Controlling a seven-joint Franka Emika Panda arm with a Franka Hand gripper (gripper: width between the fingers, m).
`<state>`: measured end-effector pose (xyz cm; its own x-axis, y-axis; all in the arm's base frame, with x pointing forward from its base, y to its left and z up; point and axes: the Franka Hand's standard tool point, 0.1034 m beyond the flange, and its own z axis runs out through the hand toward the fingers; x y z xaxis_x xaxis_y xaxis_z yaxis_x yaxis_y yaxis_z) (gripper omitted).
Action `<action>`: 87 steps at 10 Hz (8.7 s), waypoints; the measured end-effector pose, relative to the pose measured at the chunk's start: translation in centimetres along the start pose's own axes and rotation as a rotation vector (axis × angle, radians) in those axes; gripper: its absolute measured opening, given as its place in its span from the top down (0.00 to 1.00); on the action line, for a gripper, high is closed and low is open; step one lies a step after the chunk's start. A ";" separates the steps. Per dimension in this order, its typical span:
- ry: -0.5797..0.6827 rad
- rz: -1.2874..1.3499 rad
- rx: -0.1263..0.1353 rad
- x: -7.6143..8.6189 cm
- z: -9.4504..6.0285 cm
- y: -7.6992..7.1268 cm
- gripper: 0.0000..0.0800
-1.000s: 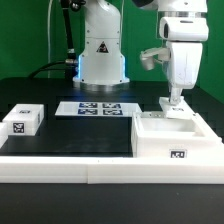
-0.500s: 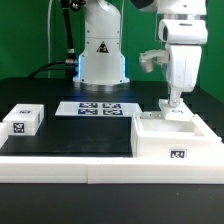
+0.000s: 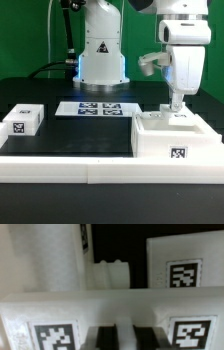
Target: Assemble cabinet
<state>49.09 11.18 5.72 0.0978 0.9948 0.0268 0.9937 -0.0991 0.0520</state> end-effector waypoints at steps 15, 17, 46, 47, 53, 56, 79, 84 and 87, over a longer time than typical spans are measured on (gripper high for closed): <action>-0.033 0.035 0.028 0.3 0.2 8.5 0.91; -0.037 0.053 0.031 0.1 0.2 8.4 0.76; 0.010 -0.008 0.046 -2.2 2.5 -6.9 0.00; 0.010 -0.004 0.054 -2.3 3.0 -7.1 0.00; 0.010 -0.003 0.073 -2.3 3.9 -7.7 0.51; 0.010 -0.003 0.078 -2.3 4.1 -7.8 0.74; -0.050 0.045 0.060 -5.5 -0.9 -3.2 0.91; -0.054 0.044 0.075 -5.4 -0.6 -2.9 0.91; -0.059 0.037 0.087 -5.4 -0.5 -2.8 0.91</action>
Offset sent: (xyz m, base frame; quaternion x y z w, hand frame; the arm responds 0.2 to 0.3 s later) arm 0.0438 0.0118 -0.0132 0.0012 0.0307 -0.0113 0.9995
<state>45.70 6.06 5.95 0.1350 0.9903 -0.0322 0.9901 -0.1361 -0.0352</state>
